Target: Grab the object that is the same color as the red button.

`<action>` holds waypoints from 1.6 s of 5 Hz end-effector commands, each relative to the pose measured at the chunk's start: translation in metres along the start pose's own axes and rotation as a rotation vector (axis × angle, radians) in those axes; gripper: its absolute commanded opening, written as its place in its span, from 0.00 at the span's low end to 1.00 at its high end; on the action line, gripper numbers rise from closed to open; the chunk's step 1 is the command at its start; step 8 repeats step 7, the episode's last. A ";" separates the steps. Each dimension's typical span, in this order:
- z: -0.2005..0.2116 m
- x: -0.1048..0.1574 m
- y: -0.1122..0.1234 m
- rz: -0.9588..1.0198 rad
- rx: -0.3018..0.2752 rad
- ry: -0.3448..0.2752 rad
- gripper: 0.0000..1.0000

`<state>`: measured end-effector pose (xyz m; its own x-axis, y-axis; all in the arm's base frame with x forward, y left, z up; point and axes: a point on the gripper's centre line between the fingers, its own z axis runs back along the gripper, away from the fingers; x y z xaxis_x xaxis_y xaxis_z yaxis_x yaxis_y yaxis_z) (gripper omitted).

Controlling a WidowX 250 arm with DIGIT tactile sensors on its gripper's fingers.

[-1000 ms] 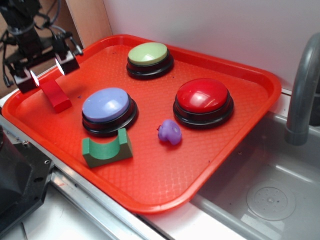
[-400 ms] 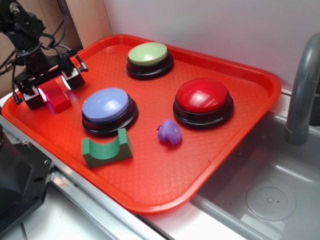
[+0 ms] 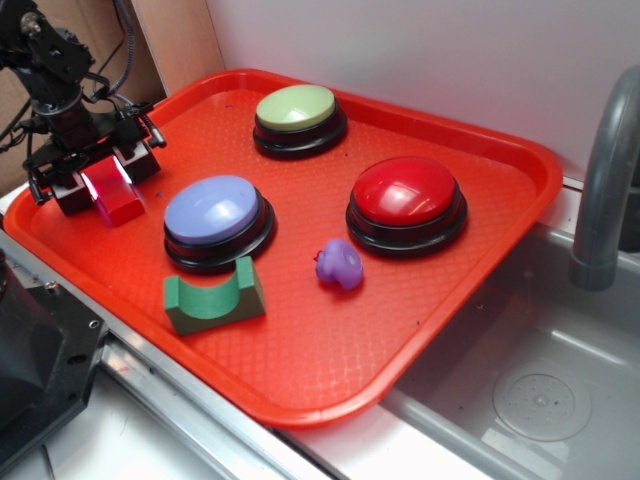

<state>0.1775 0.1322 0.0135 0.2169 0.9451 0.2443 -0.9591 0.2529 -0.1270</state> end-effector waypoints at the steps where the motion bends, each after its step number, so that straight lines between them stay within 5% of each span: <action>1: 0.054 0.000 -0.009 -0.099 -0.060 -0.057 0.00; 2: 0.097 -0.005 -0.021 -0.233 -0.156 0.004 0.00; 4: 0.169 -0.057 -0.041 -0.697 -0.229 0.234 0.00; 5: 0.189 -0.091 -0.037 -0.936 -0.291 0.276 0.00; 6: 0.183 -0.098 -0.034 -0.951 -0.322 0.289 0.00; 8: 0.177 -0.090 -0.036 -0.940 -0.286 0.276 0.00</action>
